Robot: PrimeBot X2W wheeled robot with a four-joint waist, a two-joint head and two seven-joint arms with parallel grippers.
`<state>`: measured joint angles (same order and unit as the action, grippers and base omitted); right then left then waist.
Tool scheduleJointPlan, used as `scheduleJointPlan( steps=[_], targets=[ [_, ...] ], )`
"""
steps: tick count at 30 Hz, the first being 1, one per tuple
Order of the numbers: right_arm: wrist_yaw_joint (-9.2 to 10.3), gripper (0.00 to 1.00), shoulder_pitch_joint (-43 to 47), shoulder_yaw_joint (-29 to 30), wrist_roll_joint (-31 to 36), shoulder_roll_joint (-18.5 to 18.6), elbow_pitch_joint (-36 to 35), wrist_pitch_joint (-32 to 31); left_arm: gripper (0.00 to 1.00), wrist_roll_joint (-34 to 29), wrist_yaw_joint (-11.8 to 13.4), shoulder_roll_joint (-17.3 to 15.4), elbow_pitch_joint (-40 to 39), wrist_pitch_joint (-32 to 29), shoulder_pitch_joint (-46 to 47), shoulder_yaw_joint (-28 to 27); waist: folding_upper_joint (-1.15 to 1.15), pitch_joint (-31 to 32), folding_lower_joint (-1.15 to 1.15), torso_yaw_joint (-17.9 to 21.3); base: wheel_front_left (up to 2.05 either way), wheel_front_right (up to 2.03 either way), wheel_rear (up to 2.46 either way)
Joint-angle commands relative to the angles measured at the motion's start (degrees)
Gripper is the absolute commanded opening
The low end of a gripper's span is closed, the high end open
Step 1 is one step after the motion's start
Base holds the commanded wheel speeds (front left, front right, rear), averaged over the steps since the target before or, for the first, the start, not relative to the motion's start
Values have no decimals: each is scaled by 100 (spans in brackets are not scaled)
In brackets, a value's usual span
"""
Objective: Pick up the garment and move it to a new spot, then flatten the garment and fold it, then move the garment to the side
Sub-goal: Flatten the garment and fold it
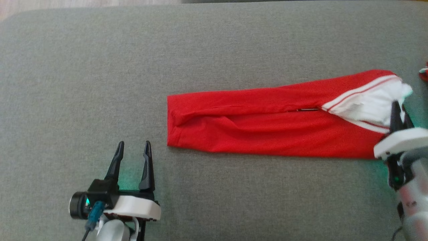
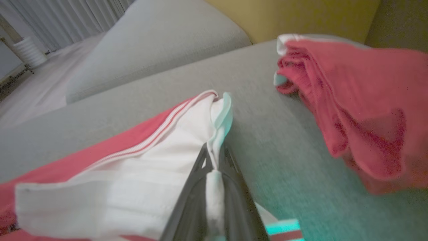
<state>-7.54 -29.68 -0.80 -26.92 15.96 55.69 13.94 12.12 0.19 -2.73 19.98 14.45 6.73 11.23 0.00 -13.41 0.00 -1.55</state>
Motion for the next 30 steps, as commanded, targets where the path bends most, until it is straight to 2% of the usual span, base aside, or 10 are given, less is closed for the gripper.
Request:
scheduleJointPlan(
  steps=[1, 5, 8, 10, 14, 21, 28, 29, 30],
  targets=[
    [5, 0, -60, -127, 43, 5, -462, 99, 100, 7, -12, -15, -126, 55, 102, -135, 0, 47, 0, 41, 0, 0, 0],
    [5, 0, 208, -366, 44, -260, -1532, 104, 100, 39, -35, -15, -67, 55, 99, -88, 0, 126, 0, 32, 0, 0, 0],
    [5, 0, 468, -839, -61, -470, -2229, 104, 100, 57, -57, -15, -35, 55, 84, -35, 0, 180, 0, -45, 0, 0, 0],
    [5, 0, 535, -1026, -122, -520, -2422, 105, 100, 62, -59, -15, -29, 55, 77, -26, 0, 196, 0, -80, 0, 0, 0],
    [5, 0, 658, -1870, -352, -653, -2993, 105, 100, 72, -70, -15, -11, 55, 40, -2, 0, 233, 0, -236, 0, 0, 0],
    [5, 0, 294, -3226, -752, -850, -3057, 24, 100, 112, -84, -15, 12, 55, 6, 136, 0, 266, 0, -638, 0, 0, 0],
    [5, 0, -197, -3989, -1009, -1132, -2498, -39, 100, 125, -95, -15, 58, 55, 58, 308, 0, 273, 0, -1100, 0, 0, 0],
    [5, 38, -244, -4041, -1047, -1161, -2407, -31, 100, 105, -90, -15, 49, 55, 62, 317, 0, 277, 0, -1135, 0, 0, 0],
    [5, 100, -296, -4092, -1055, -1182, -2332, -16, 100, 75, -84, -15, 36, 55, 57, 319, 0, 282, 0, -1151, 0, 0, 0]
  ],
)
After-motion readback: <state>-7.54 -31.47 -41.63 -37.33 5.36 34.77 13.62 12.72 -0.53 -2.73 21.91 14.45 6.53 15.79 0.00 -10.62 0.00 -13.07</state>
